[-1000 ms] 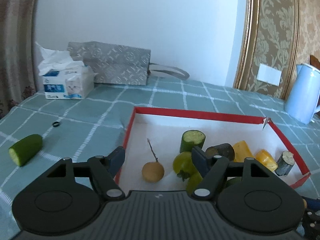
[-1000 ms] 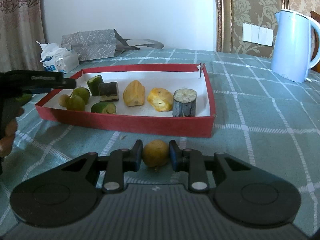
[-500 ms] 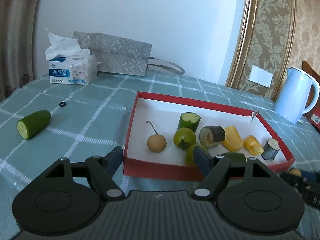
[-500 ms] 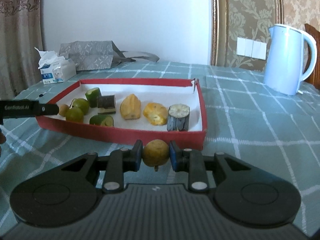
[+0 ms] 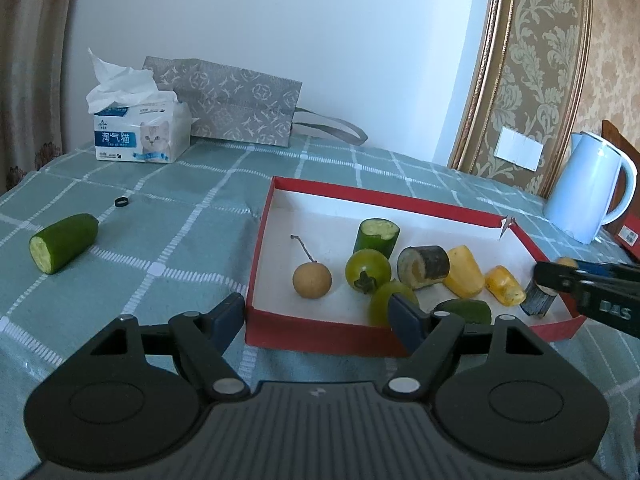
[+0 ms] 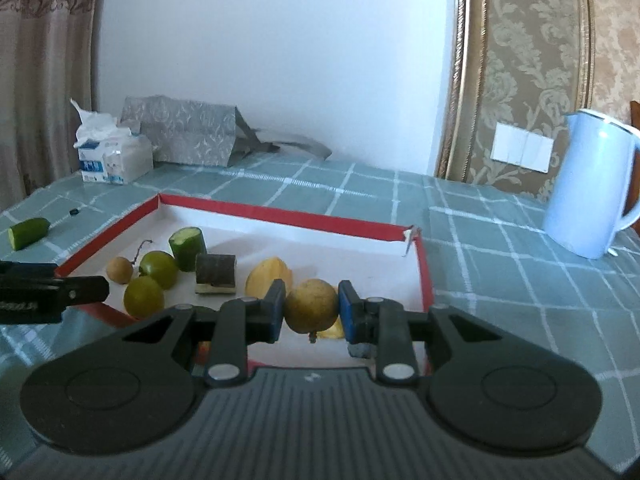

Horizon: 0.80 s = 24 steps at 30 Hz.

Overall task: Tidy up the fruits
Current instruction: 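Lower the small yellow fruit into the tray and open the right tool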

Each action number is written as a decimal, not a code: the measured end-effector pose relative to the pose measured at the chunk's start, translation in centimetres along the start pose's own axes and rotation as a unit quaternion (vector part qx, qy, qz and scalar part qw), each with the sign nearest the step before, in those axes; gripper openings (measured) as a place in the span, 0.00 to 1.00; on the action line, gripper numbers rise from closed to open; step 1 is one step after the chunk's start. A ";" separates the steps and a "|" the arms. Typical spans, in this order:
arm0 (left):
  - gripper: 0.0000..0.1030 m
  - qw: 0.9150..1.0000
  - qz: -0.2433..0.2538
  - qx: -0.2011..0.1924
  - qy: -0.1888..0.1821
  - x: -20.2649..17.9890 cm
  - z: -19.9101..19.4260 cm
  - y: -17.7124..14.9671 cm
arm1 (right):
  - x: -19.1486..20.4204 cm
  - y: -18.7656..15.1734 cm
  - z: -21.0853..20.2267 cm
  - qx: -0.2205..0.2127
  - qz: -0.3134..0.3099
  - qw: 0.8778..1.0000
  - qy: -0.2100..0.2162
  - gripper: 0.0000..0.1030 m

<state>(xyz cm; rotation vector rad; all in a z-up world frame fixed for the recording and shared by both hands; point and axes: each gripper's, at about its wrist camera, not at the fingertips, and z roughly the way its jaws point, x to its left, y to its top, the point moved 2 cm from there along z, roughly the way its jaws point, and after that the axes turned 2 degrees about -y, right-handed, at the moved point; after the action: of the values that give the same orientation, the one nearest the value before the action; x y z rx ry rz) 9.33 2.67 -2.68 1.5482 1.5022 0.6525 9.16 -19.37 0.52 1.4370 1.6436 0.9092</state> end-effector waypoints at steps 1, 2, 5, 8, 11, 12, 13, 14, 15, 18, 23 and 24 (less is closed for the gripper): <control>0.76 1.000 0.001 0.000 0.000 0.0 0.0 0.0 | 0.2 0.0 0.5 0.004 -0.002 1.000 0.000 0.26; 0.76 1.000 0.002 0.000 0.001 0.0 0.0 0.0 | 0.3 0.0 0.9 0.008 -0.005 1.000 -0.002 0.26; 0.76 1.000 0.004 0.001 0.003 -0.1 0.1 0.0 | 0.7 -0.3 1.6 0.017 -0.011 1.000 -0.001 0.26; 0.76 1.000 0.006 0.003 0.004 -0.2 0.2 -0.1 | 1.0 -0.6 2.3 0.029 -0.016 0.999 -0.001 0.26; 0.76 1.000 0.003 0.005 0.002 -0.1 0.2 0.0 | 1.0 -0.6 3.1 0.041 -0.011 0.999 0.003 0.26; 0.76 1.000 0.001 0.005 0.002 -0.1 0.2 0.0 | 1.1 -0.6 3.3 0.043 -0.012 0.999 0.002 0.26; 0.76 1.000 0.000 0.006 0.001 0.0 0.2 0.0 | 1.2 -0.7 3.5 0.045 -0.014 0.999 0.002 0.26; 0.76 1.000 -0.001 0.006 0.001 0.0 0.2 0.0 | 1.3 -0.7 3.7 0.047 -0.015 0.999 0.000 0.26; 0.76 1.000 -0.001 0.006 0.000 0.0 0.2 0.0 | 1.3 -0.7 3.8 0.047 -0.016 0.999 -0.001 0.26; 0.76 1.000 -0.001 0.007 0.000 0.0 0.2 0.0 | 1.6 -0.7 3.8 0.046 -0.019 0.999 -0.003 0.26; 0.76 1.000 -0.002 0.007 0.000 0.1 0.2 0.0 | 2.1 -0.6 3.9 0.045 -0.023 0.999 -0.005 0.26; 0.77 1.000 -0.002 0.007 0.000 0.0 0.2 0.0 | 2.2 -0.7 3.9 0.044 -0.022 0.999 -0.006 0.26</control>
<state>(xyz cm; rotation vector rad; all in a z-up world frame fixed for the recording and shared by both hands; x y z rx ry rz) 9.51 2.65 -2.81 1.5553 1.5121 0.6426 12.15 -17.16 -2.04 1.4564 1.7180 0.8100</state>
